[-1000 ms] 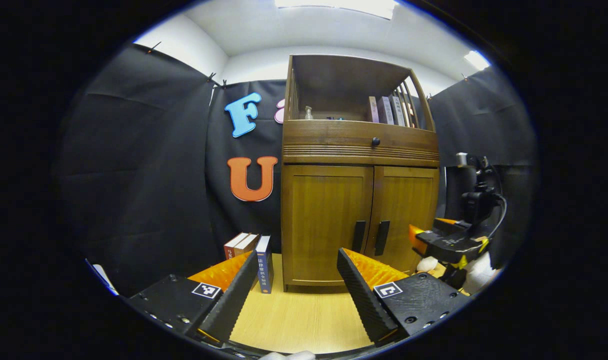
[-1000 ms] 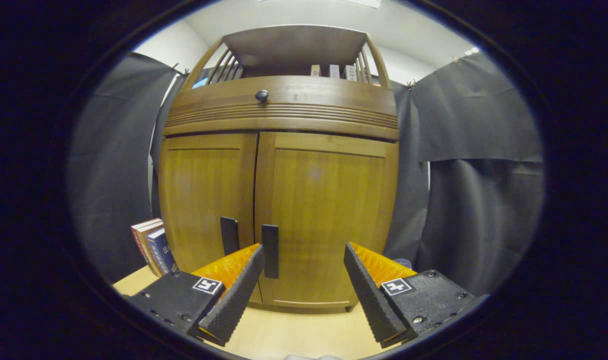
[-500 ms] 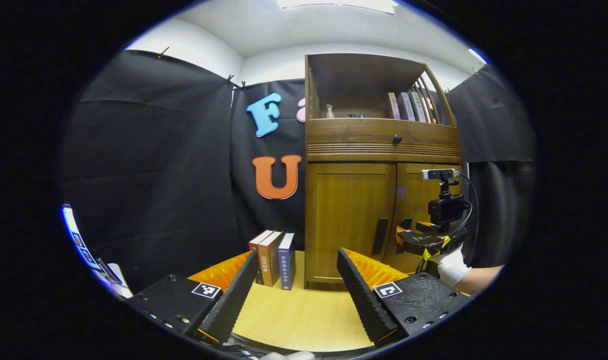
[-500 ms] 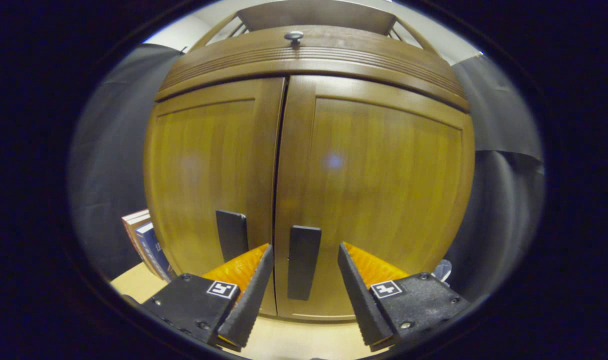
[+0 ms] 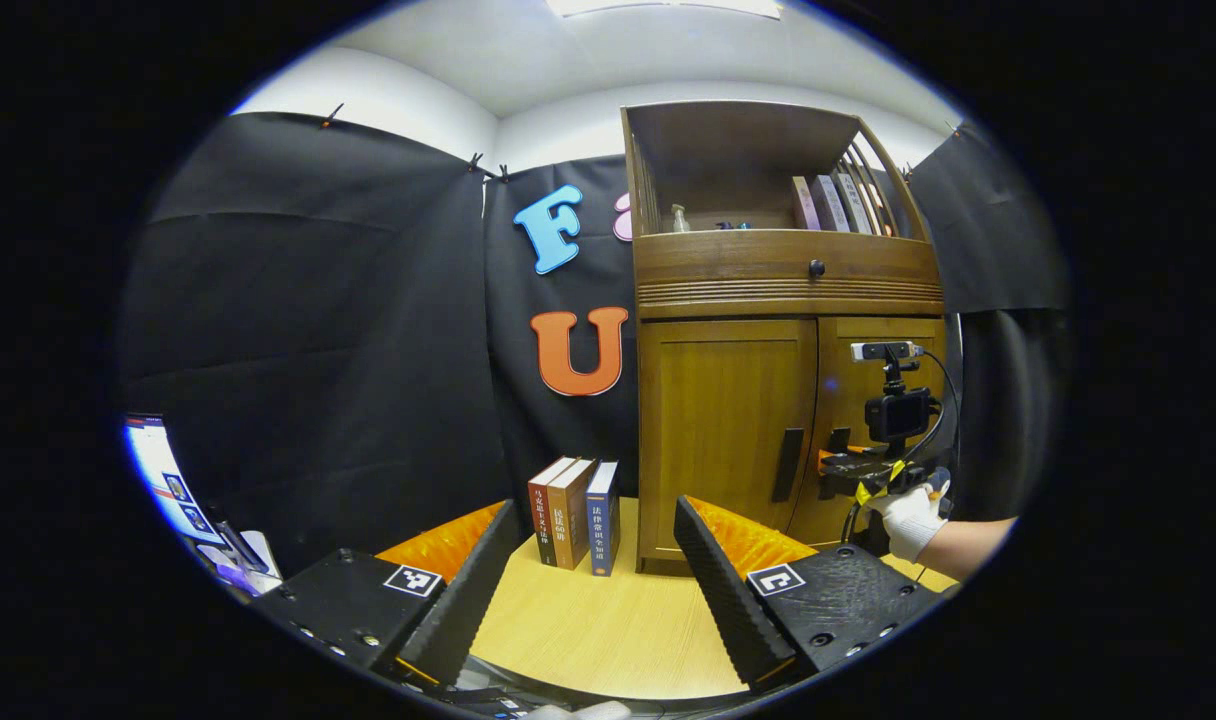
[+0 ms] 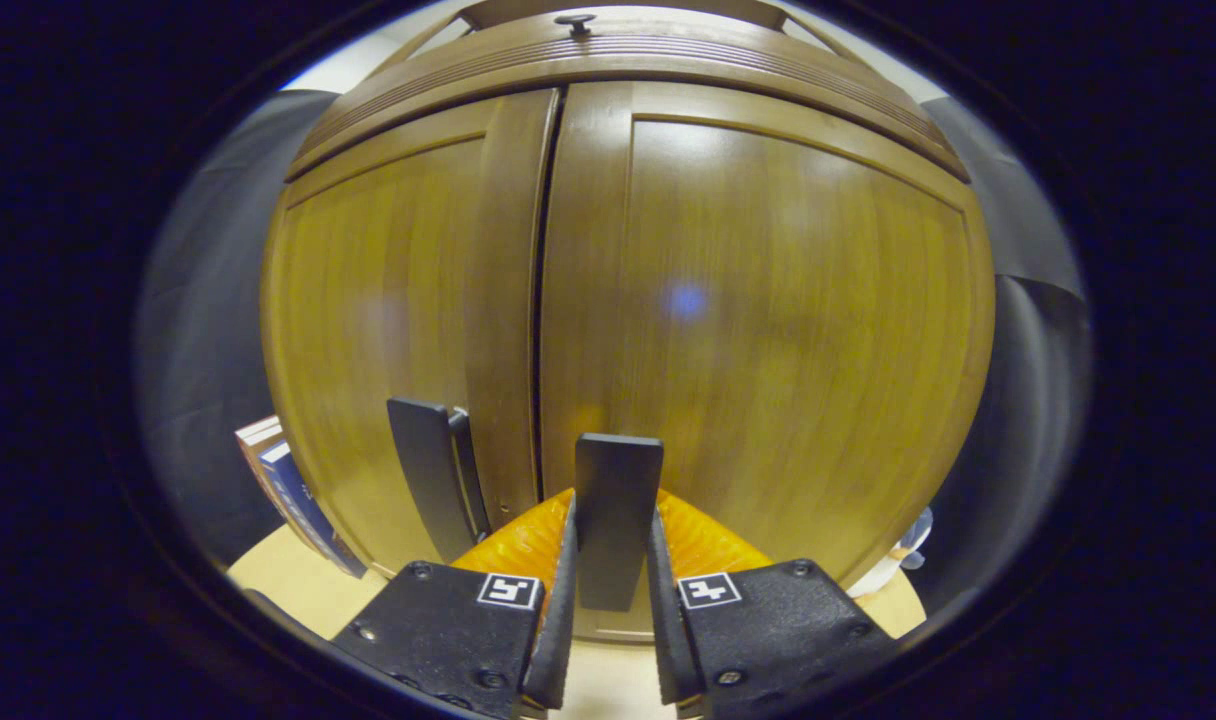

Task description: Open the right door of the double-door shoe cabinet with the right hand, and open the left door with the left hand.

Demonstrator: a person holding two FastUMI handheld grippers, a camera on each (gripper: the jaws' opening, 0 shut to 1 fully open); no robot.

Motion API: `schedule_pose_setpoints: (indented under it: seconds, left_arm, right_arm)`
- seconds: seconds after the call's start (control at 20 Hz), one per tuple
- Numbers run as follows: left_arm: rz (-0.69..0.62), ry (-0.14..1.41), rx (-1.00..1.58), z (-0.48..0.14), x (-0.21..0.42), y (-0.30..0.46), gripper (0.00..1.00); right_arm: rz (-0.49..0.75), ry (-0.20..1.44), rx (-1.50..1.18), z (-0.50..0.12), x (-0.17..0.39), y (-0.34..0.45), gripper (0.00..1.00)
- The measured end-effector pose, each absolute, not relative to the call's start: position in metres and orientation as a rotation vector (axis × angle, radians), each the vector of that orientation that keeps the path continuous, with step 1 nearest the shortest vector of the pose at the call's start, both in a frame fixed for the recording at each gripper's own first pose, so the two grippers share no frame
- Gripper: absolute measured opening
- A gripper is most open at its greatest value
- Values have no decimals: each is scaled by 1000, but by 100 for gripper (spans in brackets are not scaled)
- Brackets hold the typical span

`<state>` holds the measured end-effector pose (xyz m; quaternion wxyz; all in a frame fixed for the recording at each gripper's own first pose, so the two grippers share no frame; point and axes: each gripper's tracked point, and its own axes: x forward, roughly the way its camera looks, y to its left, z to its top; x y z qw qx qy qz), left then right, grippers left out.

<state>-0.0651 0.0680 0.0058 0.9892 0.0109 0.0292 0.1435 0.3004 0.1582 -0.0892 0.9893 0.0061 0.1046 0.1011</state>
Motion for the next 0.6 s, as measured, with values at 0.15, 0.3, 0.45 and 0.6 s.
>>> schedule_pose_setpoints:
  seconds: [0.15,0.3,0.45,0.6]
  left_arm:
    - [263,53,17,7,-64,63,95]
    - [245,43,19,7,-63,62,100]
    - [233,42,18,5,-65,63,95]
    - [225,33,28,6,-69,67,94]
  right_arm:
    - [222,225,5,-91,298,157,35]
    - [236,233,-1,-89,292,157,34]
    - [243,238,-3,-94,276,152,34]
    - [244,243,-8,-95,263,147,34]
